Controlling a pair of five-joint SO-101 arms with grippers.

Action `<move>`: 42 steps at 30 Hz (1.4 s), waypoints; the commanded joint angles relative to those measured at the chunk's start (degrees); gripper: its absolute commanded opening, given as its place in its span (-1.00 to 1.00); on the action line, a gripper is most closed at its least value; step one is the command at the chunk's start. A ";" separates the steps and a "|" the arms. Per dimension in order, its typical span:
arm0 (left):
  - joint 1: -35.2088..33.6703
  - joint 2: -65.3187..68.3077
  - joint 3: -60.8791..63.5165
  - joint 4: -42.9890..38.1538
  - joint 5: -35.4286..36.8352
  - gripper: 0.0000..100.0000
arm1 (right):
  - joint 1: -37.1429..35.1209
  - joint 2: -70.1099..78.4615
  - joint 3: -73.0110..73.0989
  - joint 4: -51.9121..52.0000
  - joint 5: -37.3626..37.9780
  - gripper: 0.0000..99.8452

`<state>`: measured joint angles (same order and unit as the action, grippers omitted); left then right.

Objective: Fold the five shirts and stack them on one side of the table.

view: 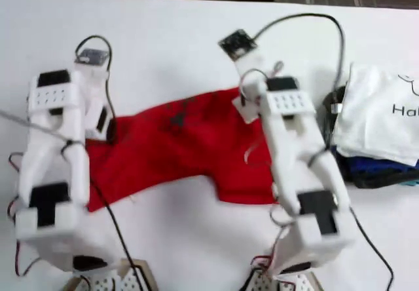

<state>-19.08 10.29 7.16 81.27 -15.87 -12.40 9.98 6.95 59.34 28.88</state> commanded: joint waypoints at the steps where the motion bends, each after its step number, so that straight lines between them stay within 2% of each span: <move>1: 0.35 7.65 -6.20 -0.97 0.88 -0.62 | -1.54 6.73 -9.49 2.95 -0.62 -0.78; 8: -2.64 19.16 -17.19 -0.44 1.32 -0.62 | 1.36 14.90 -13.63 2.86 -0.09 -0.78; 21: -6.07 29.54 -35.38 4.48 0.88 -0.62 | 7.69 26.33 -23.74 3.21 -0.09 -0.78; 28: -6.24 31.91 -45.14 14.86 0.79 -0.62 | 7.16 25.63 -26.46 8.75 0.00 -0.78; 34: -5.19 32.18 -59.12 19.96 1.14 -0.62 | 6.46 19.74 -30.51 11.82 0.00 -0.78; 37: -3.78 32.53 -60.35 19.25 1.23 -0.62 | 4.26 16.84 -31.03 13.05 0.00 -0.78; 42: -1.41 34.64 -54.81 12.92 3.69 -0.62 | 1.01 16.92 -30.86 10.24 -0.35 -0.78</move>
<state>-21.71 44.40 -48.92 97.36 -14.02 -9.93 30.73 -21.80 71.47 28.70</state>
